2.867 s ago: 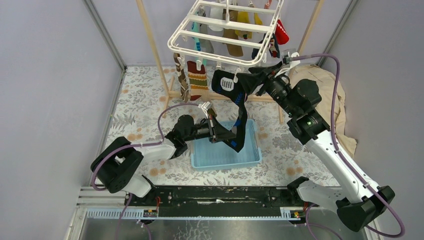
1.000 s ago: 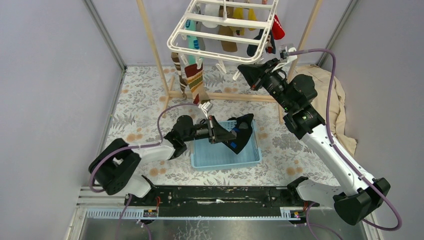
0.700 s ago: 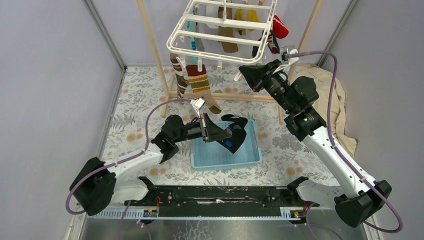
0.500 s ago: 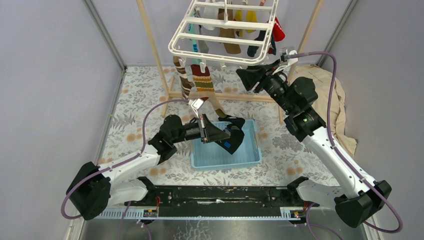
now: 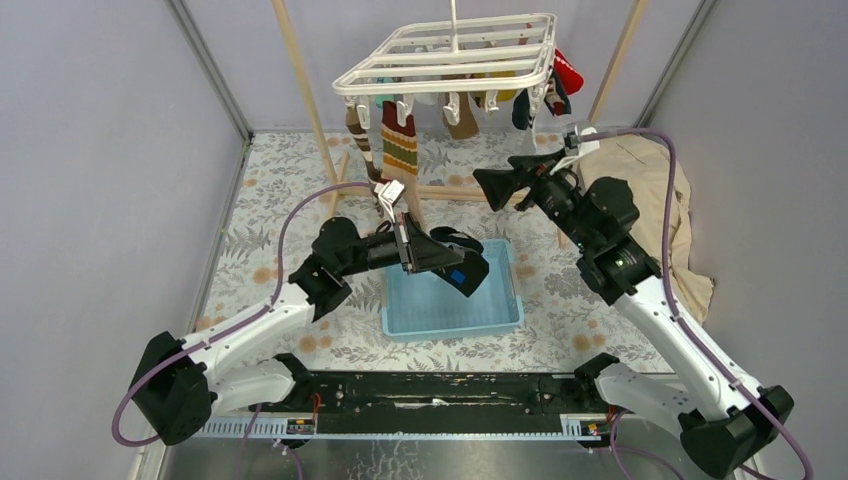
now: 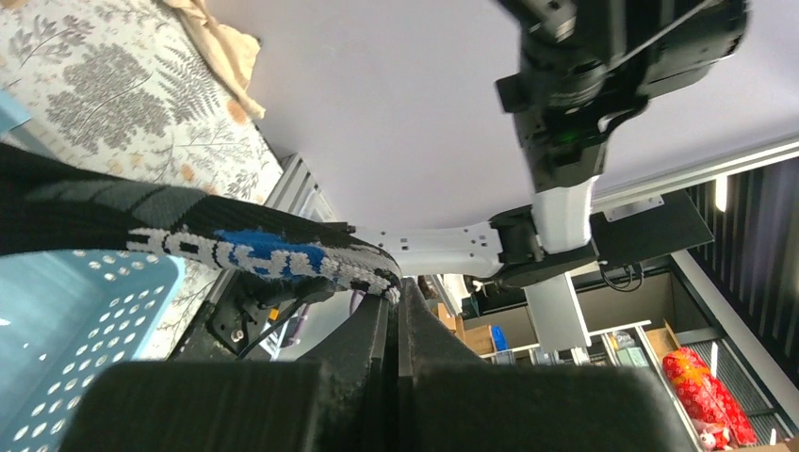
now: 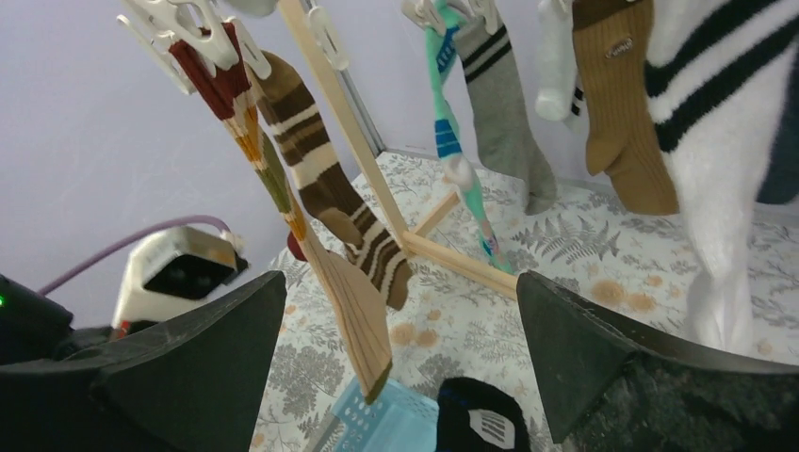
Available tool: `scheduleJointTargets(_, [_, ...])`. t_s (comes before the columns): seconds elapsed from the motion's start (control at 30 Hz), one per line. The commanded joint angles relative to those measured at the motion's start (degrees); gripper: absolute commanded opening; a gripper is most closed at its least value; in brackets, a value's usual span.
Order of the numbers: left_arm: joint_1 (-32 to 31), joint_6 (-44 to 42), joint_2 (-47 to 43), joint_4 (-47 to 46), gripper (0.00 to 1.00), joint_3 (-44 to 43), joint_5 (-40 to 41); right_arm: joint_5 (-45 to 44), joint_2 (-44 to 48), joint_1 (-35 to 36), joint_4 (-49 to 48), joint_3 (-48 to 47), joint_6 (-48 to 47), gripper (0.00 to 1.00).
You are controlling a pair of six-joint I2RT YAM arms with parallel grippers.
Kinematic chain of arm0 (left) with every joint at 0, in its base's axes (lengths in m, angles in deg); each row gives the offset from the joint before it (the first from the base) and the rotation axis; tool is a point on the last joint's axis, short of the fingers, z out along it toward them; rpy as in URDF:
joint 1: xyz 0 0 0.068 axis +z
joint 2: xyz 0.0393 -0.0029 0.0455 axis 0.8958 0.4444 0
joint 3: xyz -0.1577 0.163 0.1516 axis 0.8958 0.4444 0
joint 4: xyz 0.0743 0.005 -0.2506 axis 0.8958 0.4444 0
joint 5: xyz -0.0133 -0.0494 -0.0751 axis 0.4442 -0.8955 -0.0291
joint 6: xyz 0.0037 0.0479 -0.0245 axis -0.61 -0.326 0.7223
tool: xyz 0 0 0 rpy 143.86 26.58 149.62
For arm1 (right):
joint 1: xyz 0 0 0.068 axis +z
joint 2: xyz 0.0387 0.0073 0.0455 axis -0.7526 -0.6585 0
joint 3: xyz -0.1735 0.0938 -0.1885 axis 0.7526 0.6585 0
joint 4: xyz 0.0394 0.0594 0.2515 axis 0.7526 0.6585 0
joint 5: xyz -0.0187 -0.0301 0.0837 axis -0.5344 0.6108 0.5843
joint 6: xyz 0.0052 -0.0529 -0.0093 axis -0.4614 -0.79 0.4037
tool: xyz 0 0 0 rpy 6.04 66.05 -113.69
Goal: Remove the socks clipped to the hanger
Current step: Place the sock in the bin.
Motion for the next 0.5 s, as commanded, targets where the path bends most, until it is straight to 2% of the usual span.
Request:
scheduleJointTargets(0.0, [-0.56, -0.54, -0.84, -0.92, 0.00, -3.74, -1.49, -3.27, 4.58, 0.10, 0.75, 2.57, 0.13, 1.00])
scheduleJointTargets(0.47, [-2.17, 3.28, -2.09, -3.40, 0.00, -3.85, -1.73, -7.51, 15.87, 0.10, 9.19, 9.41, -0.77, 1.00])
